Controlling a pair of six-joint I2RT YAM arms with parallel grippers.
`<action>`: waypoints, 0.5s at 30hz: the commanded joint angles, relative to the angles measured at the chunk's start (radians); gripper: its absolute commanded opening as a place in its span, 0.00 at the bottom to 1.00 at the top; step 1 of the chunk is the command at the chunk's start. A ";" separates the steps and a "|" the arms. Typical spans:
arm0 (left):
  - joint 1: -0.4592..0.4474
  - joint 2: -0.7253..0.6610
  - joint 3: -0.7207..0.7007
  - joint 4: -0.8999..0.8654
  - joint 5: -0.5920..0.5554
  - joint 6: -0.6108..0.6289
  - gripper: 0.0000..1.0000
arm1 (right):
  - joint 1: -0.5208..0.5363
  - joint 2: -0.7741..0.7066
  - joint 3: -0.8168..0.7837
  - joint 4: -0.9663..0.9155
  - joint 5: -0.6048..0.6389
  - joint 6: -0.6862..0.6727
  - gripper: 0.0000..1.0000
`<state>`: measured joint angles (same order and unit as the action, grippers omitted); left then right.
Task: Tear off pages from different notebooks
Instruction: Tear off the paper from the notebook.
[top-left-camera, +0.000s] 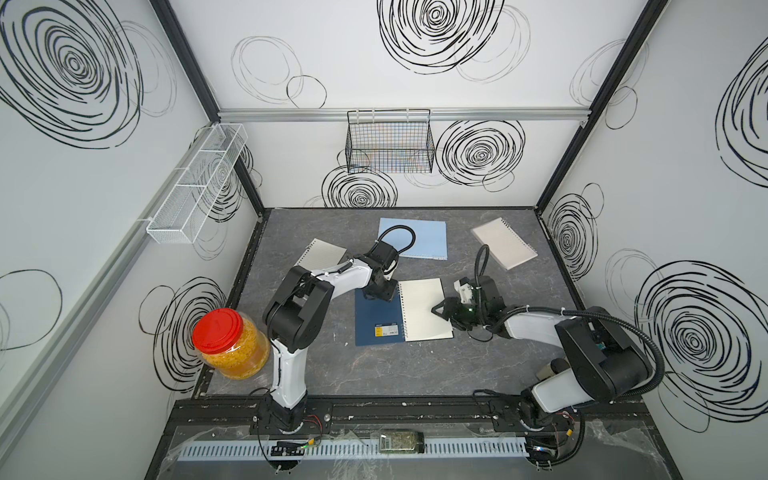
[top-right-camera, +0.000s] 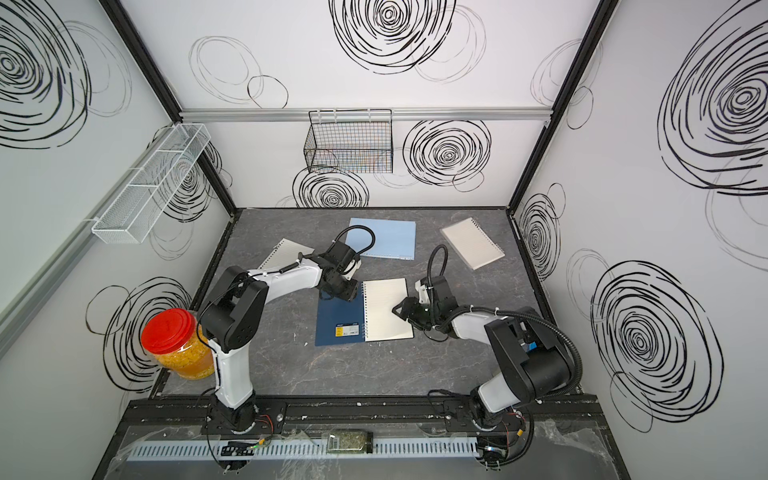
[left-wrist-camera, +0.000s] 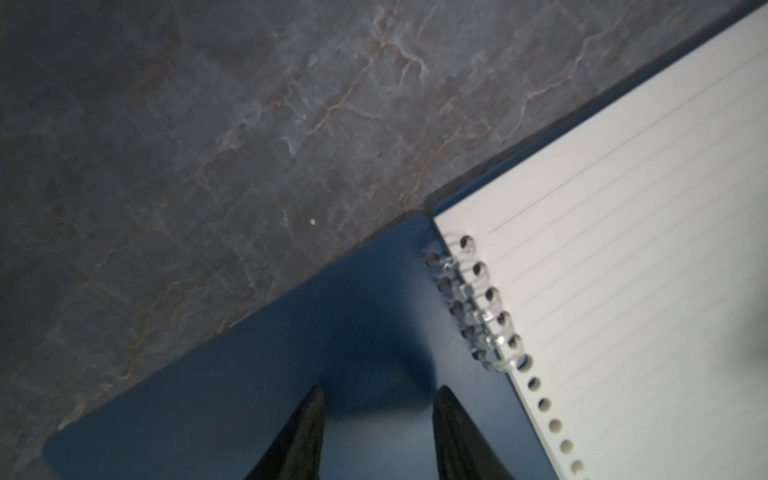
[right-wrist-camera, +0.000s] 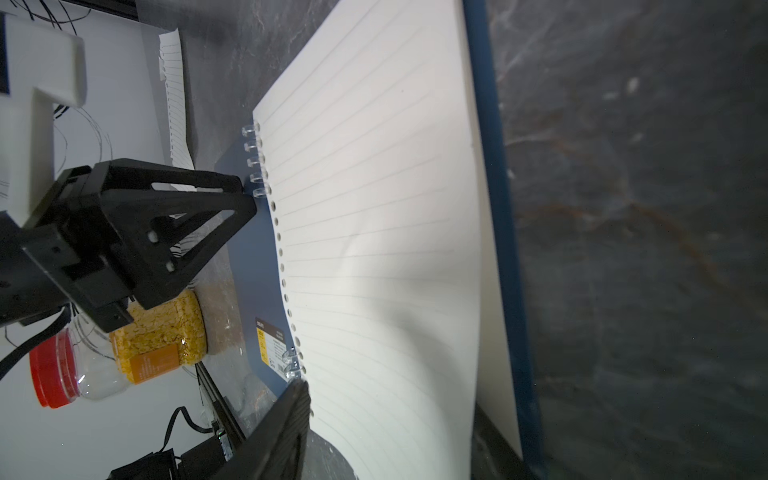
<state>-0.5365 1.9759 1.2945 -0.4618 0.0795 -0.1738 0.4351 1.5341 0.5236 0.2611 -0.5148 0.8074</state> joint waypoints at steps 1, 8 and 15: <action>-0.007 0.039 0.012 -0.018 -0.026 0.012 0.45 | -0.019 0.031 0.044 0.035 -0.018 -0.023 0.56; -0.012 0.064 0.014 -0.030 -0.033 0.024 0.44 | -0.055 0.098 0.125 0.014 -0.055 -0.072 0.56; -0.014 0.077 0.015 -0.039 -0.034 0.034 0.43 | -0.066 0.185 0.253 -0.054 -0.076 -0.157 0.55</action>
<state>-0.5453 1.9995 1.3186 -0.4606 0.0502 -0.1566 0.3714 1.6882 0.7227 0.2428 -0.5655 0.7082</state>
